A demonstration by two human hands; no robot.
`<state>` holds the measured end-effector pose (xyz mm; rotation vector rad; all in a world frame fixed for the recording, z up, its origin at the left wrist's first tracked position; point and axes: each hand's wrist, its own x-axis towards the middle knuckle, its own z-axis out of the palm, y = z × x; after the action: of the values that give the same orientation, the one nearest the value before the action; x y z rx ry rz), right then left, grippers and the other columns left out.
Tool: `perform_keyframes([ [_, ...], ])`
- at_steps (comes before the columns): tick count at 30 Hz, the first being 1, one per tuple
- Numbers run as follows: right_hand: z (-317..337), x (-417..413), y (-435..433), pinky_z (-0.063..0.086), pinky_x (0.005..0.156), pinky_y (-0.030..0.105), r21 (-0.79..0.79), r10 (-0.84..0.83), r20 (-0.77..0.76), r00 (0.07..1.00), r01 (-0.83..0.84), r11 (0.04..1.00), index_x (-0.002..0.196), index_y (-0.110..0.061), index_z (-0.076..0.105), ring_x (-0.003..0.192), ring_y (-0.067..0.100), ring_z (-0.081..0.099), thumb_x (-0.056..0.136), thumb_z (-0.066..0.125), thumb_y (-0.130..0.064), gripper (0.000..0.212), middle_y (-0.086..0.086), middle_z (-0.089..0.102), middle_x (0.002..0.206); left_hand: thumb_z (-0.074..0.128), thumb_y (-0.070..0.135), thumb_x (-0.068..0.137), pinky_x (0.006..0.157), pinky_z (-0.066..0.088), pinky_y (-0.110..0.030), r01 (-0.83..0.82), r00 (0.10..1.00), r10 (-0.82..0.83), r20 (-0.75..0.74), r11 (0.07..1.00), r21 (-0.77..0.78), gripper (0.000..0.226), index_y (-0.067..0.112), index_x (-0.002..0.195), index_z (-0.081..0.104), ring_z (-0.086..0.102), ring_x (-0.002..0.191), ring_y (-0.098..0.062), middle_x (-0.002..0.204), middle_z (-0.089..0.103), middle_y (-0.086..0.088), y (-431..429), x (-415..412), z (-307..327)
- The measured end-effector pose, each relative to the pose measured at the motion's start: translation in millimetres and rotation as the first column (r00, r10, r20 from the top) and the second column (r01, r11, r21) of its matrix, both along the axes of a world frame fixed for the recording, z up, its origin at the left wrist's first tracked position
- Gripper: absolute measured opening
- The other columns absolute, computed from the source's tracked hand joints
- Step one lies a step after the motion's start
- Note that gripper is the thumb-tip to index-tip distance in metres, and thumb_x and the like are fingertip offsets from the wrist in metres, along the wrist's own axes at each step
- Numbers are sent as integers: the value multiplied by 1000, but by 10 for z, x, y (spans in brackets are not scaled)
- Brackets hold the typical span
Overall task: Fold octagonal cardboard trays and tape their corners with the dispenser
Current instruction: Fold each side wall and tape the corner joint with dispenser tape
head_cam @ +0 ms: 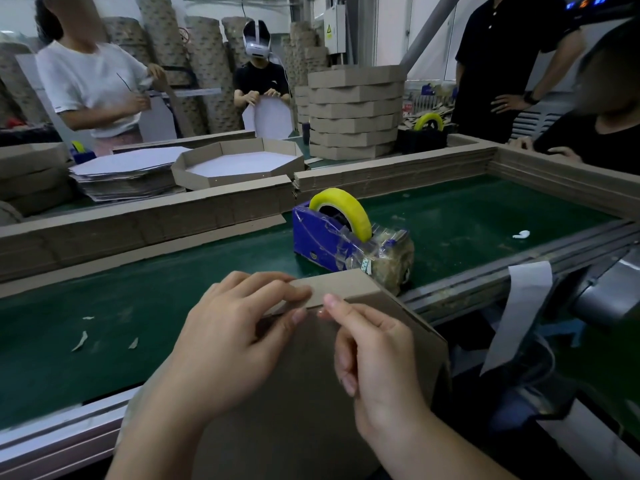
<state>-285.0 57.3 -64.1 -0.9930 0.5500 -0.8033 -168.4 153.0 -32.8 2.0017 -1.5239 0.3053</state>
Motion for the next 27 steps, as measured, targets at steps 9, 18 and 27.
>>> perform_keyframes([
  [9, -28, -2, 74, 16, 29, 15, 190, 19, 31, 999, -25, 982, 65, -8, 74, 28, 10, 22, 56, 72, -37, 31, 2, 35, 41, 38, 57, 82, 79, 48, -40, -22, 1000, 22, -8, 1000, -1, 41, 27, 97, 62, 58, 101, -15, 110, 65, 20, -3, -52, 20],
  [18, 5, -19, 82, 15, 29, 17, 251, 17, -18, 1000, -12, 968, 60, -9, 73, 27, 11, 21, 81, 70, -26, 27, 1, 33, 40, 34, 54, 86, 84, 41, -35, 49, 999, -49, -8, 995, 83, 20, 45, 103, 39, 51, 106, -10, 116, 61, 21, 25, -34, 25],
  [27, -15, -35, 56, 16, 30, 17, 215, 24, -18, 1000, -20, 976, 59, -11, 74, 28, 11, 22, 81, 69, -27, 27, 1, 35, 39, 32, 48, 92, 89, 45, -45, 51, 998, -56, 26, 987, 154, 41, 51, 123, 59, 54, 111, -16, 126, 58, 17, 23, -45, 78],
])
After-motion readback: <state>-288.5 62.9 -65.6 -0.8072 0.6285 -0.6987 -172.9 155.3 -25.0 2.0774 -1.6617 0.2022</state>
